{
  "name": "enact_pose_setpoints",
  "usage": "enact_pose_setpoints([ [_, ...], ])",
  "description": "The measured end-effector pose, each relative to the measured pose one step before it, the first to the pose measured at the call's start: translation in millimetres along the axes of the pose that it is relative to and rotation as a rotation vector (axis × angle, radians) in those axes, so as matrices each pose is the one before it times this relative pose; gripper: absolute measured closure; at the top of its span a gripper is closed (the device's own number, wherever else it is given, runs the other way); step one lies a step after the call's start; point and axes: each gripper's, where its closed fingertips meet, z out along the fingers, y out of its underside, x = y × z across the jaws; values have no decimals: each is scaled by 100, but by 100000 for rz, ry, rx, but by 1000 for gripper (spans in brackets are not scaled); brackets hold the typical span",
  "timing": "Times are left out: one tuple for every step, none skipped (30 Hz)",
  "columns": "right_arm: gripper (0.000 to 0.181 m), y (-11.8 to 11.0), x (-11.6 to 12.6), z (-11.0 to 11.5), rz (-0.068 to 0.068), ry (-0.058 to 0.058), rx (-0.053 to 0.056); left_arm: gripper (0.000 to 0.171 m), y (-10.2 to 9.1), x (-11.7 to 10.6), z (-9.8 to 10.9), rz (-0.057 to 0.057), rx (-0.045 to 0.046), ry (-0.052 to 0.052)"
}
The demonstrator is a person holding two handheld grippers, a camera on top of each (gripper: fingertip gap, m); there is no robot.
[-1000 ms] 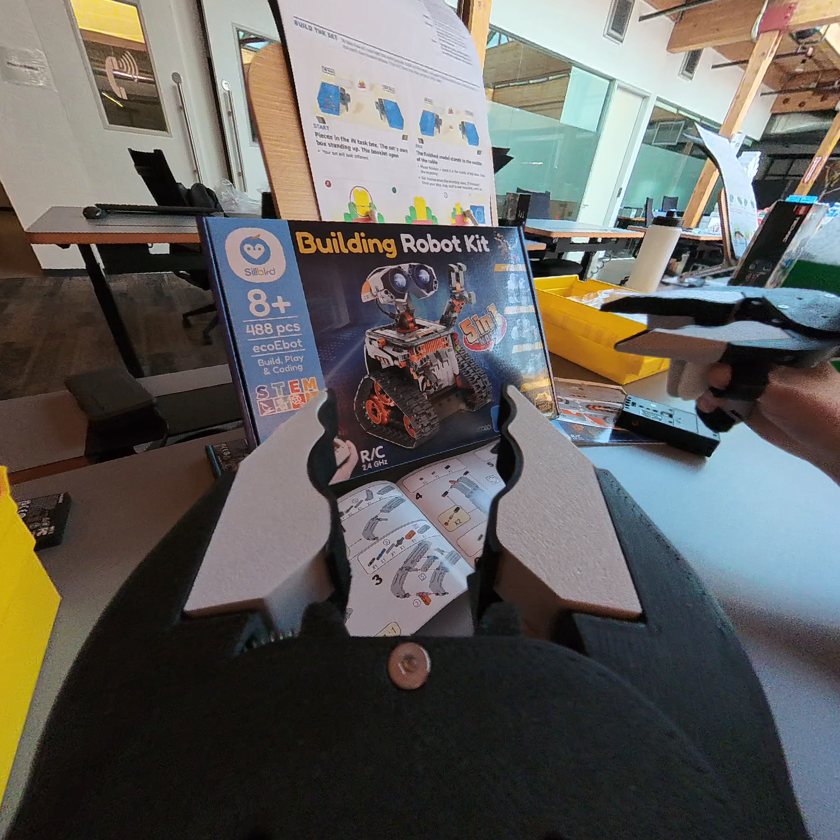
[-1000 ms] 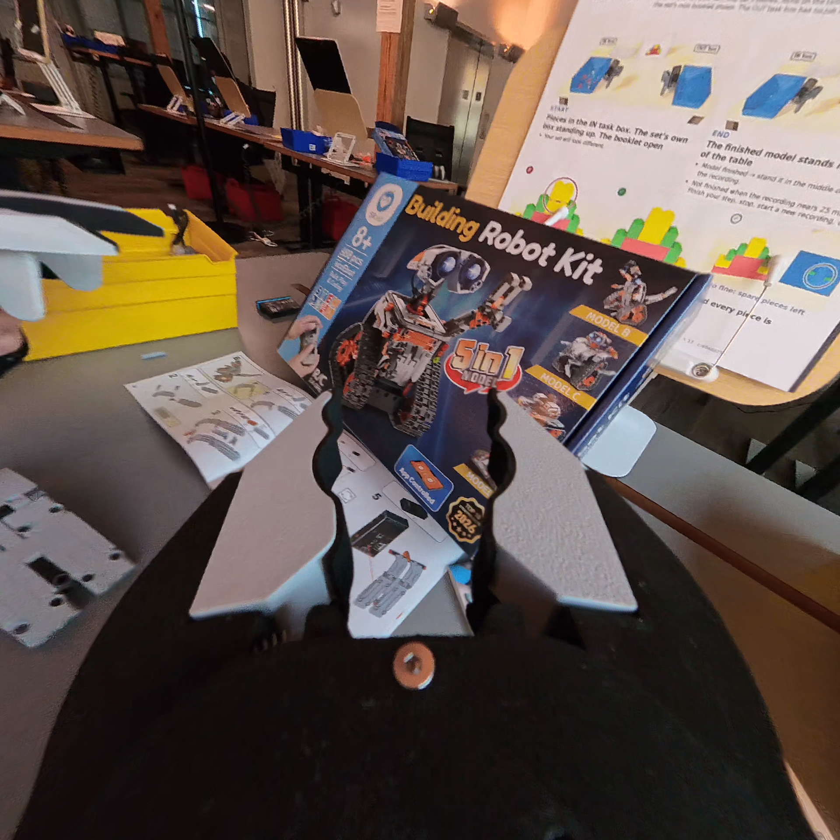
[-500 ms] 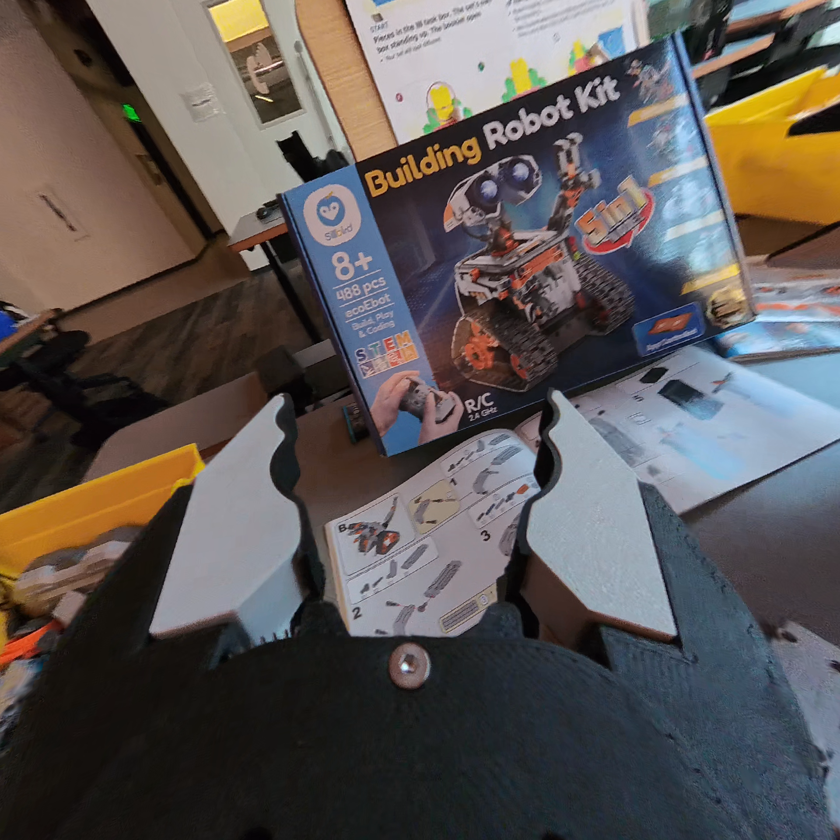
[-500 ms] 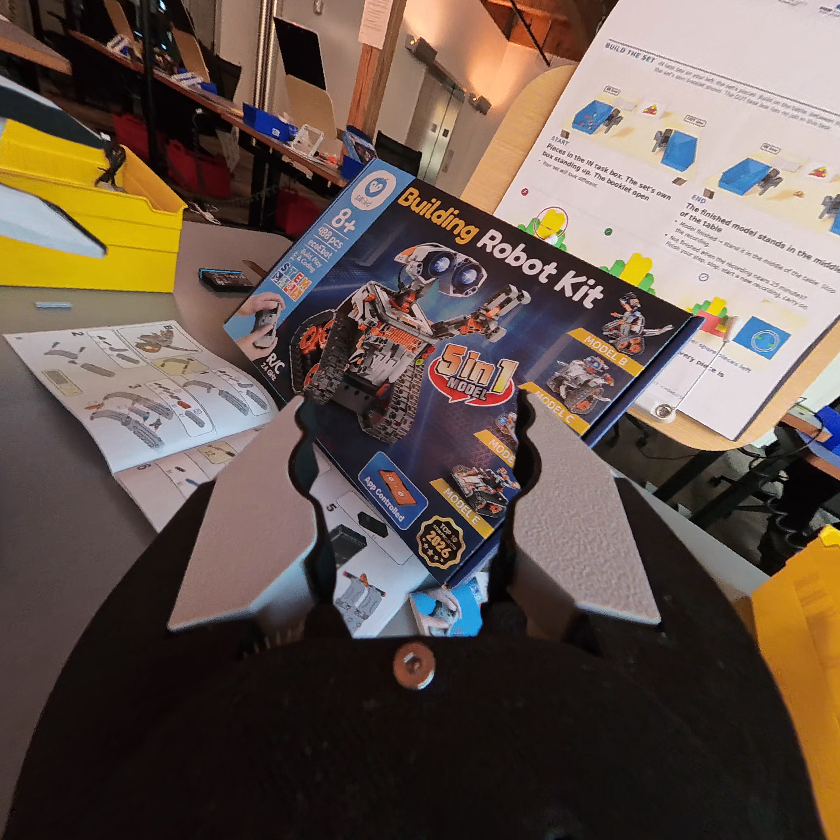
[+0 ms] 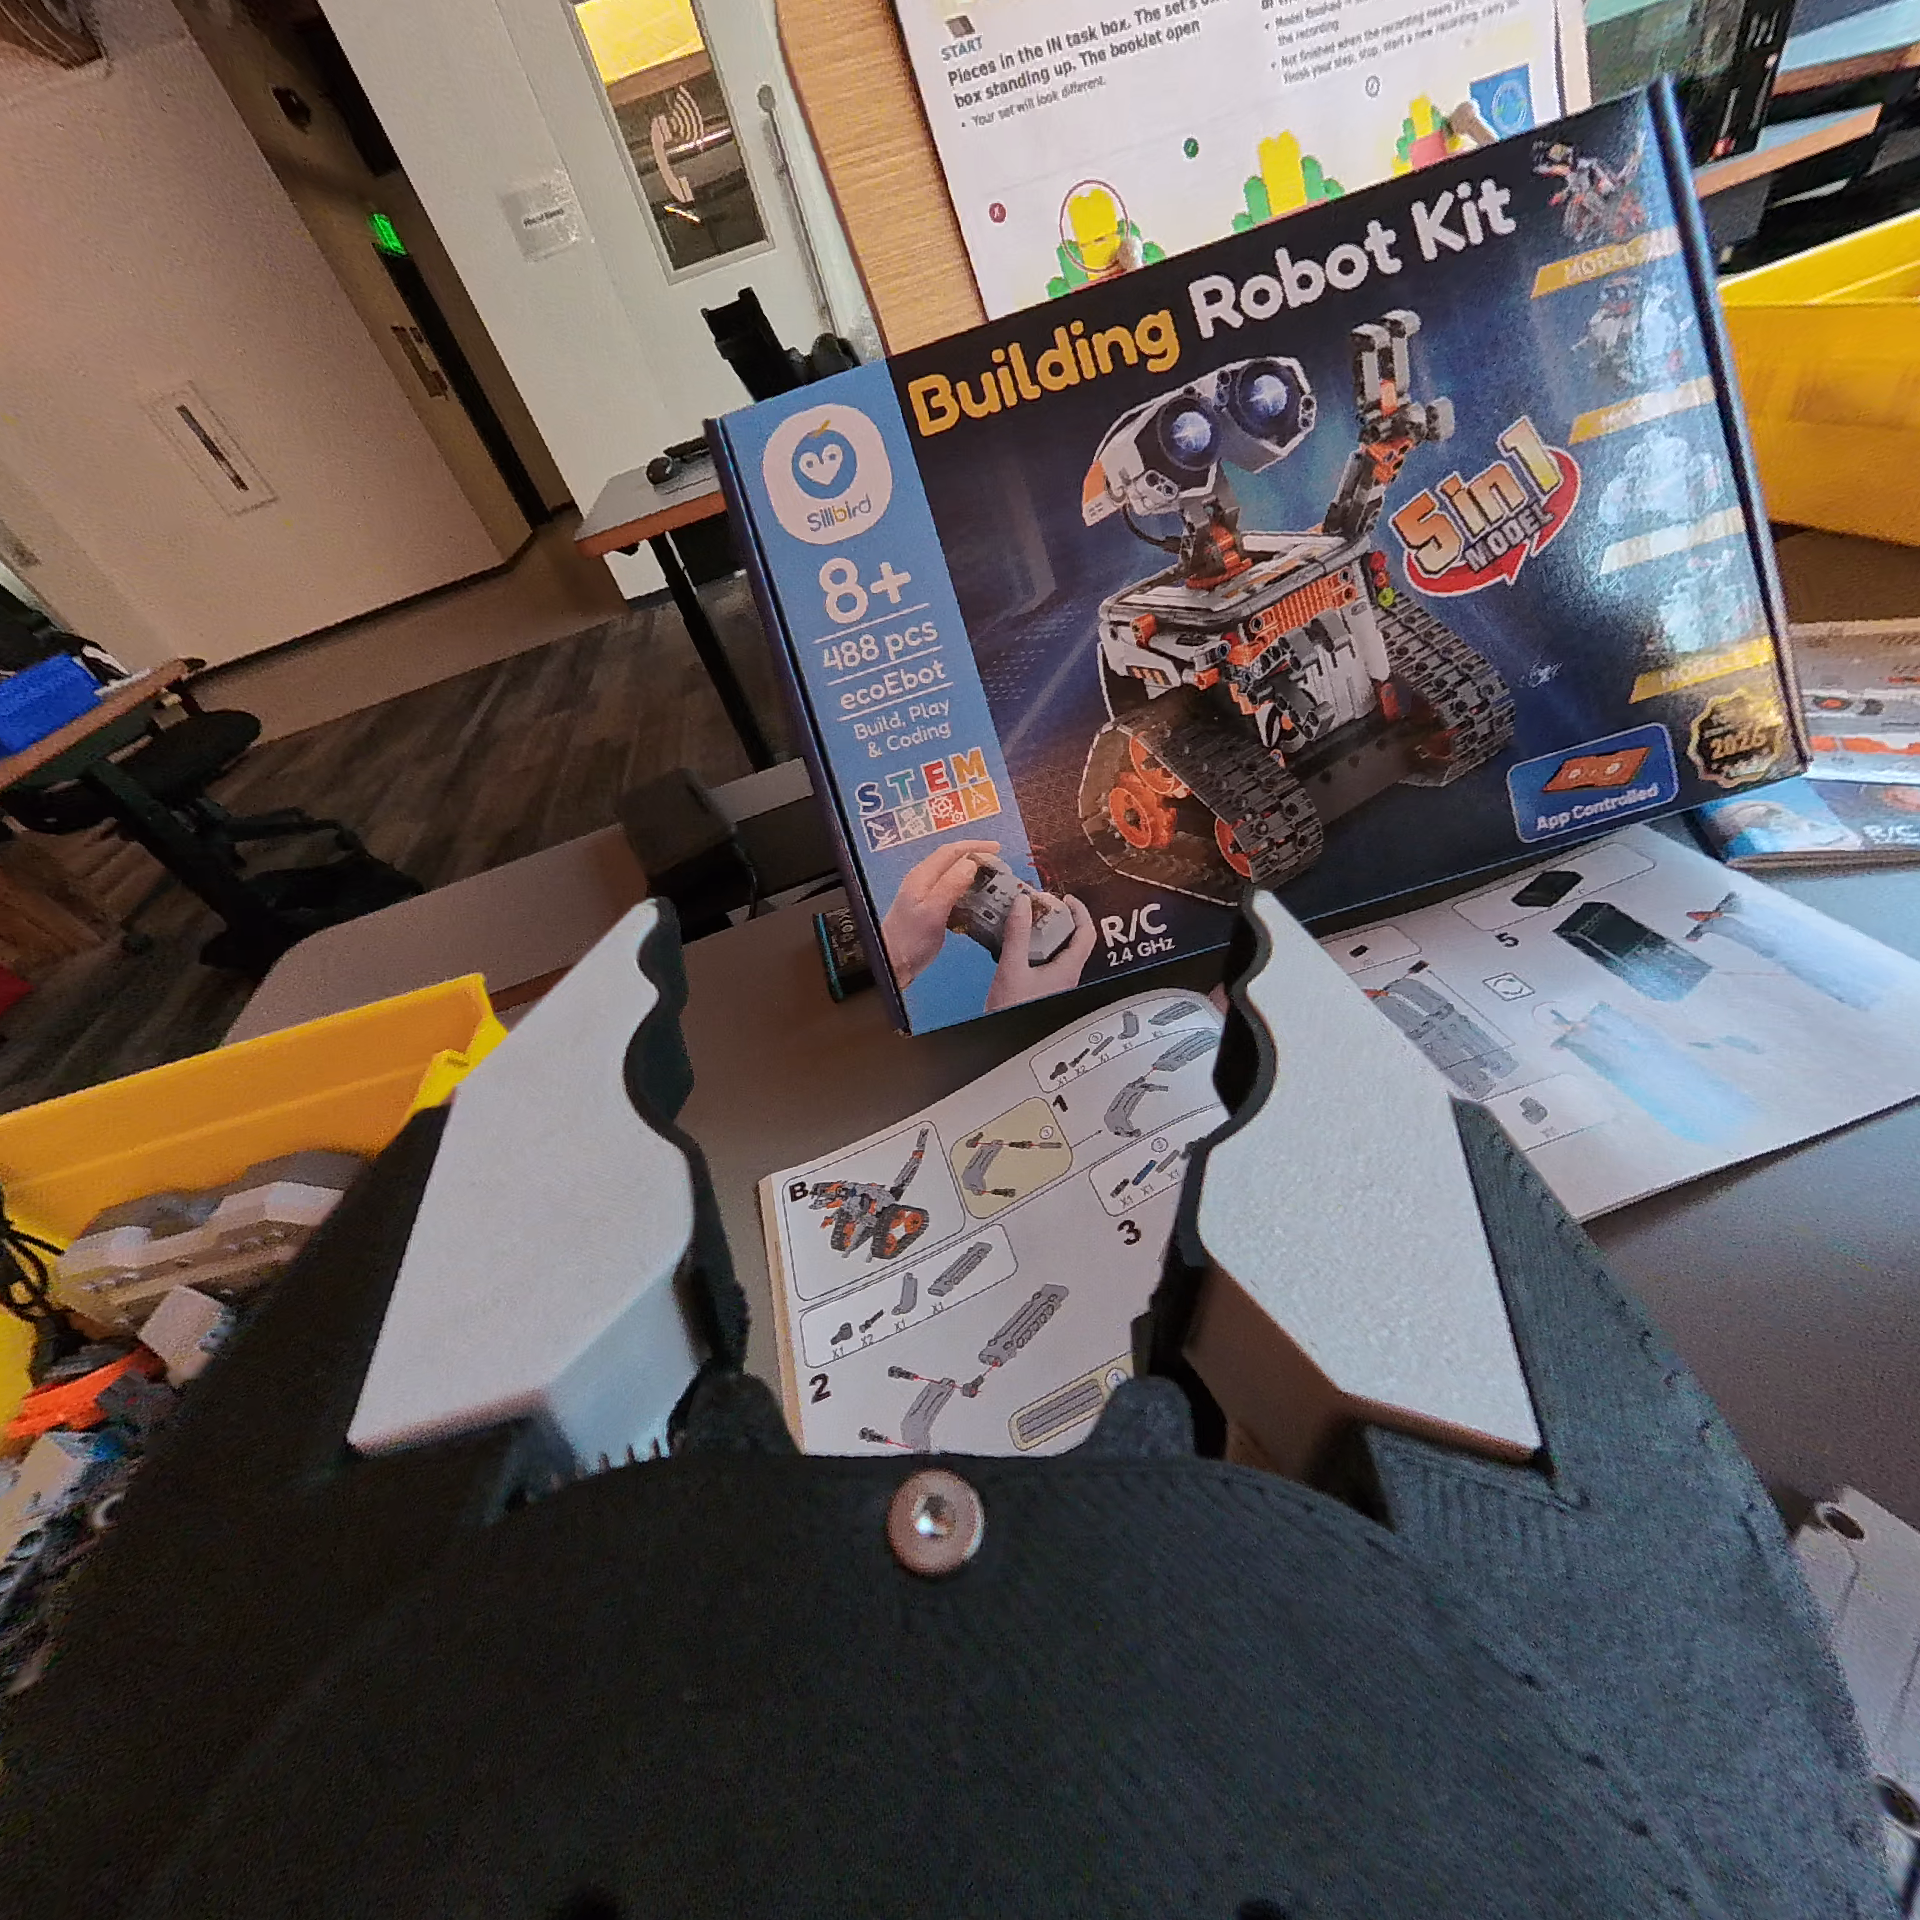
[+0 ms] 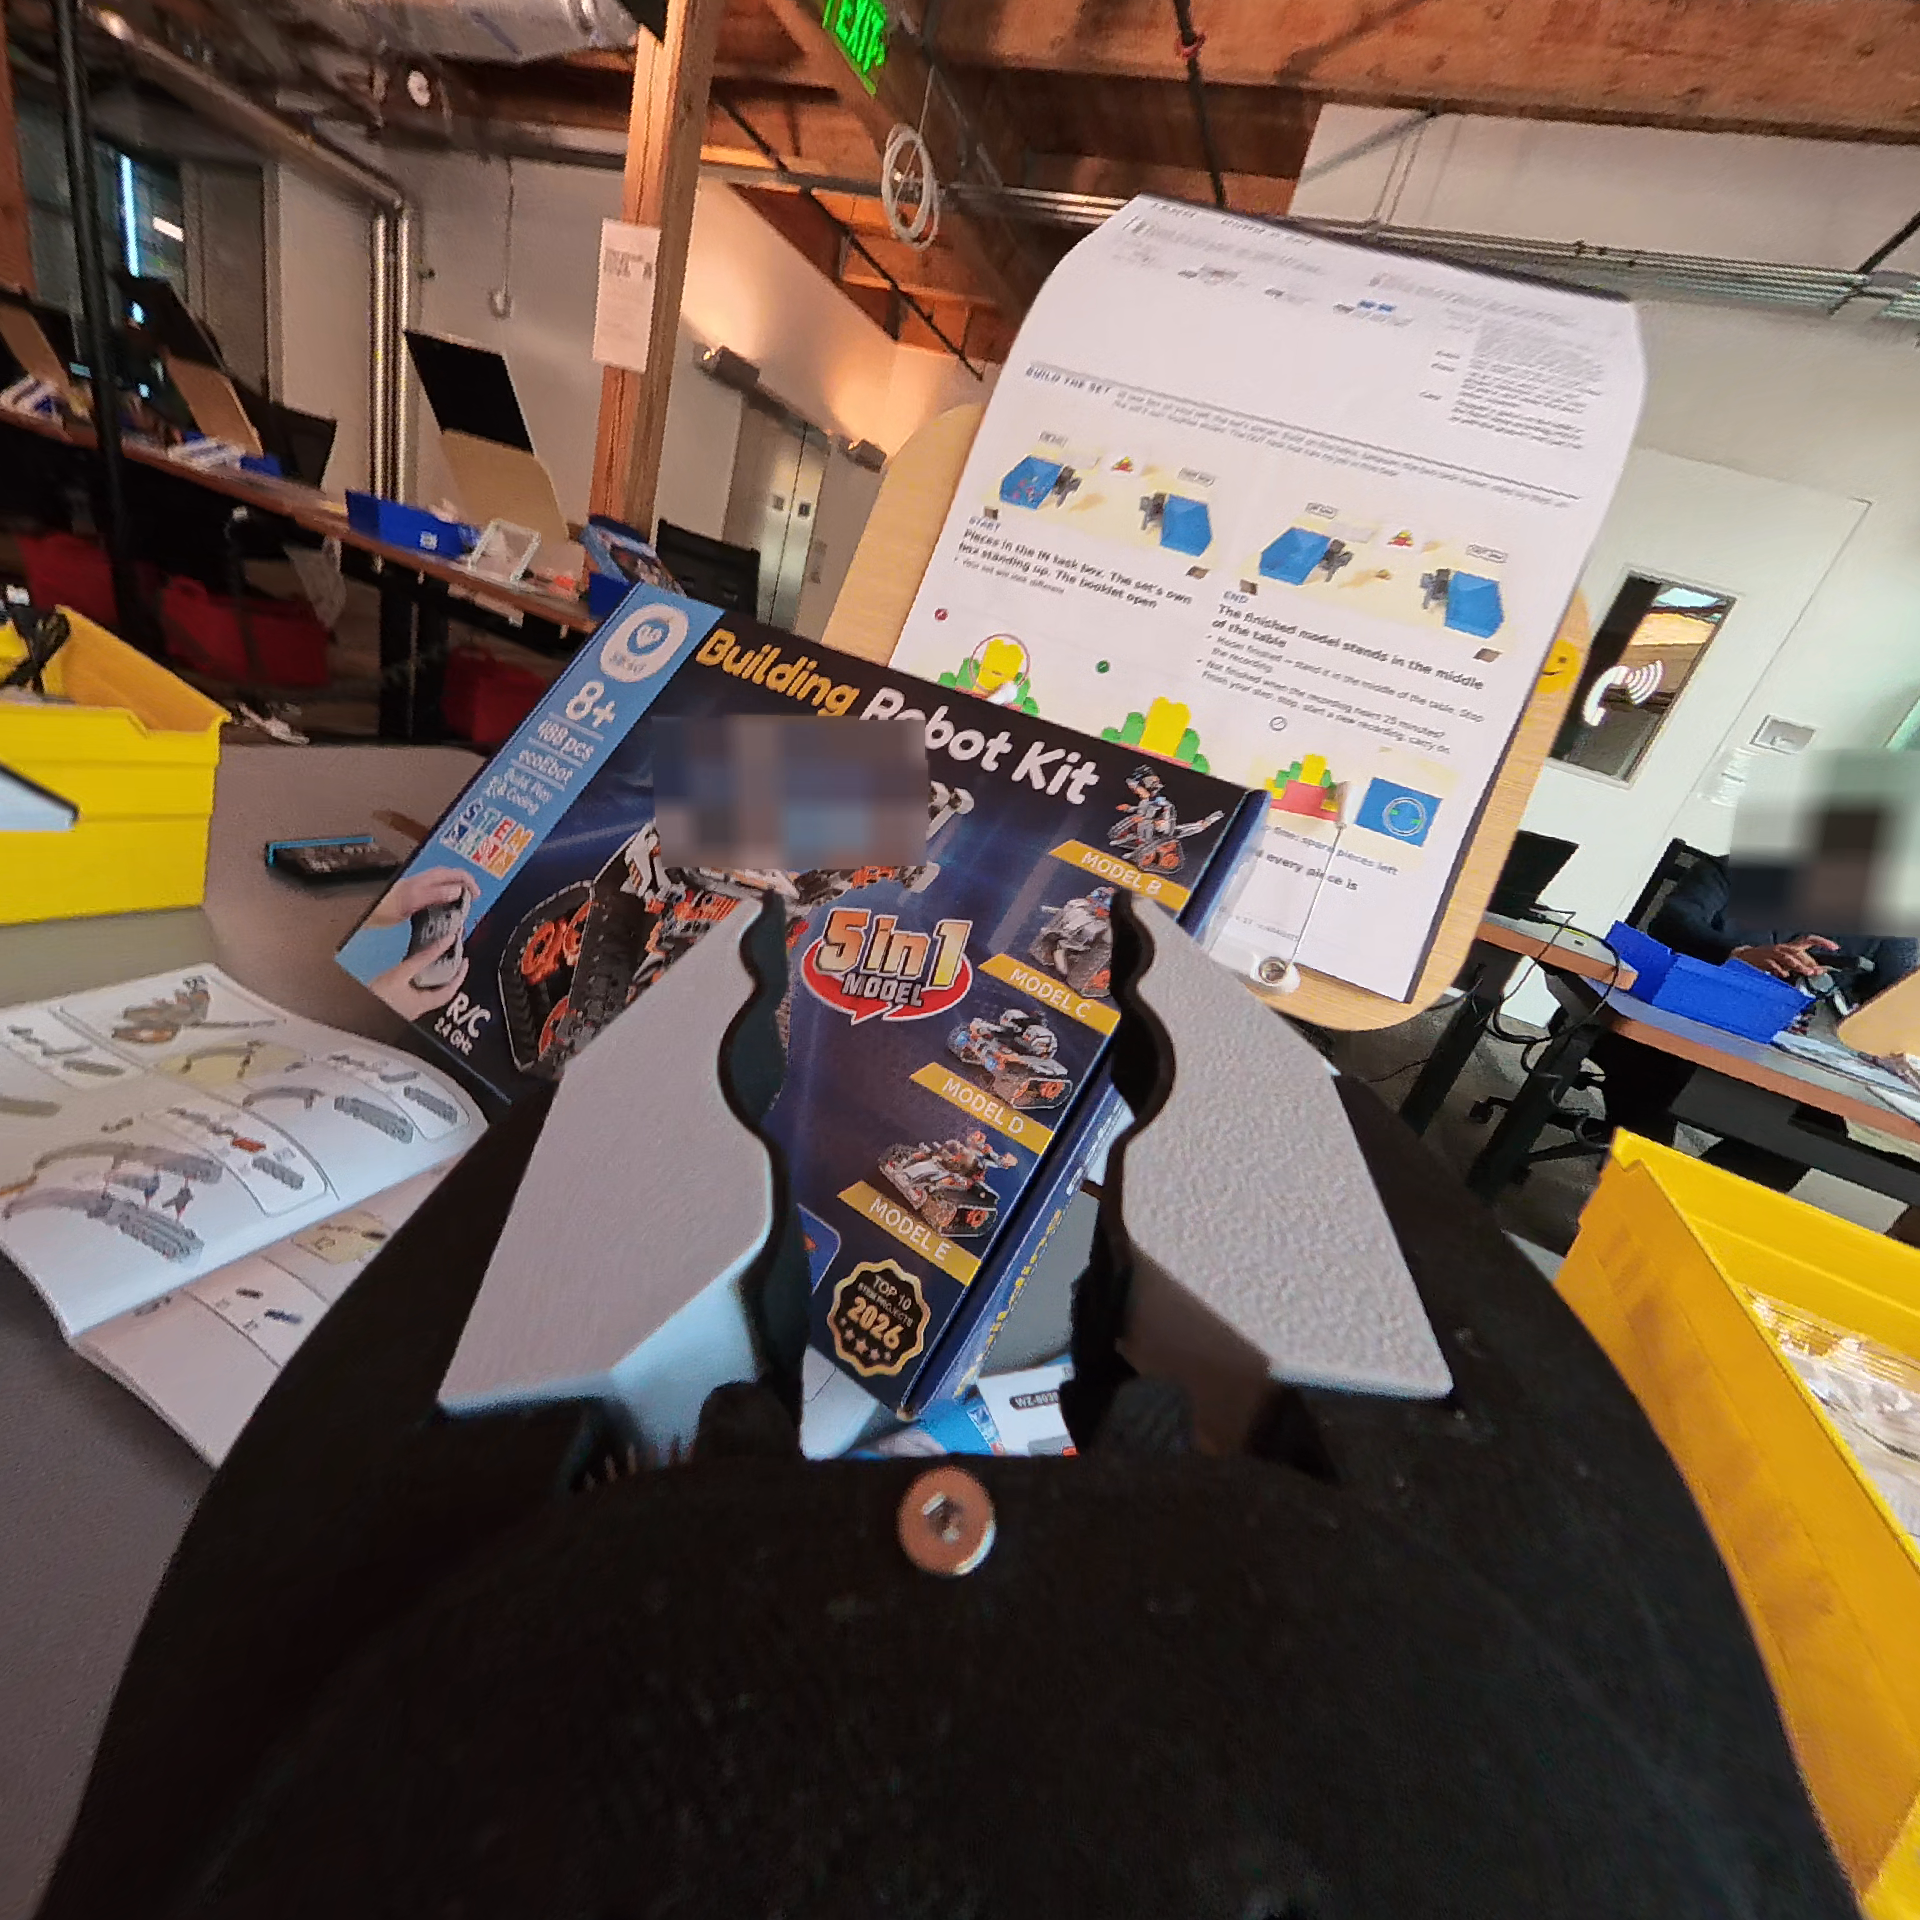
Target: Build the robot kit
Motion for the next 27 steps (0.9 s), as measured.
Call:
enact_pose_setpoints([
  [122,-263,278,-172,1640,815,1448,69,-15,-29,-8,-1886,409,695],
  [126,-236,184,-154,1436,201,1263,71,1,23,-7,-1992,305,1264],
  [128,-209,148,-128,1260,149,1090,76,54,275,28,-2271,-90,3154],
  [129,-191,182,-109,935,499,1052,86,174,830,70,-2727,-833,7362],
  [130,-131,141,-67,606,217,879,91,432,1471,90,-3659,-2702,12125],
  [130,-29,97,1,511,-96,261,88,723,1706,47,-4639,-5302,13922],
  [130,98,66,34,492,-132,-325,78,917,1761,-6,-4379,-7022,13770],
  [130,174,32,70,533,-308,-690,75,1167,1955,-52,-2975,-8540,13568],
  [130,191,12,79,538,-346,-811,77,1359,1703,-23,-283,-9919,10207],
  [130,177,-22,95,558,-445,-670,73,1325,1090,47,2213,-9778,4180],
  [130,178,-85,101,581,-762,-703,66,1196,858,131,4142,-8128,386],
  [130,152,-111,91,328,-877,-595,65,1049,870,200,5708,-6390,-855],
  [130,199,-130,112,207,-959,-826,62,827,752,231,5904,-4868,-2023],
  [130,256,-148,116,332,-1064,-1196,61,764,667,245,5084,-4178,-2328],
  [129,233,-137,97,294,-929,-1103,64,791,805,244,3901,-3872,-939],
  [129,178,-111,85,147,-761,-715,64,664,771,246,2504,-2753,-237],
  [129,151,-116,73,61,-690,-588,64,405,479,208,1248,-921,-1039],
  [130,144,-126,73,41,-794,-613,67,248,409,132,385,382,-491],
  [129,129,-118,76,25,-730,-722,70,179,425,103,-154,855,633],
  [129,87,-95,58,-31,-471,-489,72,207,267,113,-283,485,556],
  [129,39,-82,44,-54,-417,-185,77,375,84,105,-153,-705,156],
  [129,52,-62,26,-29,-327,-139,83,517,-15,97,-113,-1835,61],
  [129,69,-57,13,42,-319,-257,87,510,-94,82,-130,-2136,-61],
  [129,52,-53,21,5,-386,-329,92,335,-210,29,-49,-1360,-576],
  [129,37,-42,10,-186,-340,-247,98,141,-228,-27,-48,-122,-584],
  [129,23,-10,0,-180,-303,-198,106,100,-169,-103,-255,243,65],
  [129,23,-1,-5,28,-196,-192,107,231,-347,-164,-602,-253,-653],
])
